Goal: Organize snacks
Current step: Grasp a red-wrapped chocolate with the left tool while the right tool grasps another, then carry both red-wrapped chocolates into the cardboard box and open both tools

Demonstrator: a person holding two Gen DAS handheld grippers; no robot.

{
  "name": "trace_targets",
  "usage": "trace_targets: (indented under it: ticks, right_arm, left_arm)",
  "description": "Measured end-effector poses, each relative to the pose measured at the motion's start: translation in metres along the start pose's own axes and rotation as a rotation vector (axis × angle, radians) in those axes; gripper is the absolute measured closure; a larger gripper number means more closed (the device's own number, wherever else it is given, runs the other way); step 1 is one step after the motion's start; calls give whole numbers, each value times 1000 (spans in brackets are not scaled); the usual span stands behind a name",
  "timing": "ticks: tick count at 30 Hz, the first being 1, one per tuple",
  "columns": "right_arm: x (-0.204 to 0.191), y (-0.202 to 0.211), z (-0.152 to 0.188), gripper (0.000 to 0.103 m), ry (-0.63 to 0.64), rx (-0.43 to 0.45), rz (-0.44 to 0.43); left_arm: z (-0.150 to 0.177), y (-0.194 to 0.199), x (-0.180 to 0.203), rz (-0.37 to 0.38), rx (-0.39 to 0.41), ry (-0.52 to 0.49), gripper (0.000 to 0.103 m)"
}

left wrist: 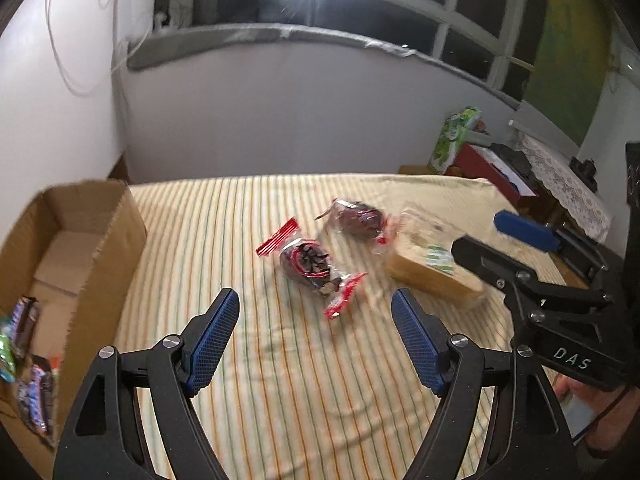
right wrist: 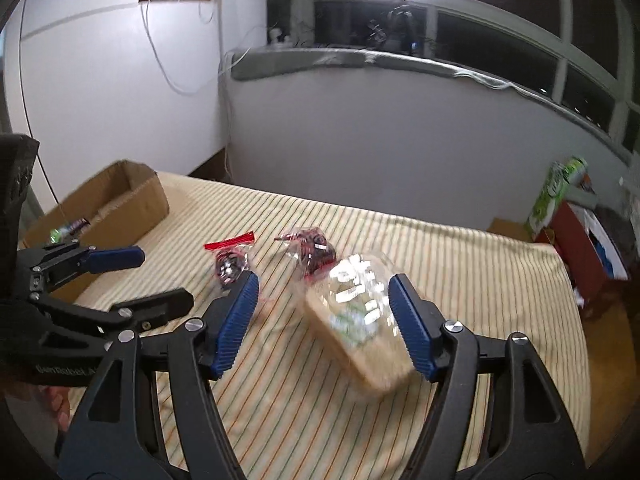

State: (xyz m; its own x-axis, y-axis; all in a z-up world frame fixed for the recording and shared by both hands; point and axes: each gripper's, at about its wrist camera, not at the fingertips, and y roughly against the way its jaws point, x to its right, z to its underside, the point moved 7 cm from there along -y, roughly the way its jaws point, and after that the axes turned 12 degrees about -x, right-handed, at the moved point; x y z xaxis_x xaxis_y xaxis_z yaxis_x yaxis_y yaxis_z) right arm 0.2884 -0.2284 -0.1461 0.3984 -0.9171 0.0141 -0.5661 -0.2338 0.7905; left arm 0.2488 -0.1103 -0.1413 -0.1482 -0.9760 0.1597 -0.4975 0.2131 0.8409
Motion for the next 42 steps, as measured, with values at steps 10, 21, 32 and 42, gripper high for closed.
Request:
trace_targets:
  ticks: [10,21,32,42]
  right_arm:
    - [-5,-90,-46,33,200,-261,-25]
    - [-13,-130,-34,60,239,-398,-92]
    - [-13,-108,-32,70,160,-305,-120]
    - [-34,-25,-7,70,36,-119,-141]
  left_arm:
    - [-18,-49,-26,35,-118,186,24]
    - [-26,-69,-26,37,-112,178,25]
    - [-21,-63,-22,92,-77,116,69]
    - [-1,-32,-24,86,-44,97,70]
